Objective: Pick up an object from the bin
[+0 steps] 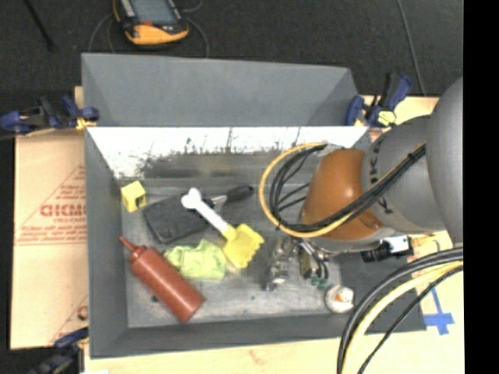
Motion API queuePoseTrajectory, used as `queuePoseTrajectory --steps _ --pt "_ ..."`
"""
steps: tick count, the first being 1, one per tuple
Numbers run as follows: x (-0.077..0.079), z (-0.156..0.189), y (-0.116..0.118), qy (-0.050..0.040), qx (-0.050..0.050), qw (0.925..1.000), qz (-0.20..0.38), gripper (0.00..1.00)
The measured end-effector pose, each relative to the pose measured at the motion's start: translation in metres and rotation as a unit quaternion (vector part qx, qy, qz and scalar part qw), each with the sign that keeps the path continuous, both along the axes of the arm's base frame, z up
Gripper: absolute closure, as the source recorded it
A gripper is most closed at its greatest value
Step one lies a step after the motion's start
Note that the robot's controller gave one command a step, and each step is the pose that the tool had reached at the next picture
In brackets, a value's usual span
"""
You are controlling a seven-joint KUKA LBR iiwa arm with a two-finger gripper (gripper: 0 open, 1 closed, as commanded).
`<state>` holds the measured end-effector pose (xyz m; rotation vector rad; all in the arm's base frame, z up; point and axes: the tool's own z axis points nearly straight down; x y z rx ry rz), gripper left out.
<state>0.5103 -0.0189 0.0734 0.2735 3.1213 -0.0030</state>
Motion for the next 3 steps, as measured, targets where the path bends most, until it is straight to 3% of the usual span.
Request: queuePoseTrajectory --steps 1,2,3 --pt "-0.001 -0.002 0.001 0.0024 0.001 1.0000 0.002 0.00" --pt "-0.001 -0.002 0.001 0.0024 0.001 1.0000 0.002 0.00" --pt "0.015 -0.003 0.002 0.0062 0.000 0.9991 0.041 0.00"
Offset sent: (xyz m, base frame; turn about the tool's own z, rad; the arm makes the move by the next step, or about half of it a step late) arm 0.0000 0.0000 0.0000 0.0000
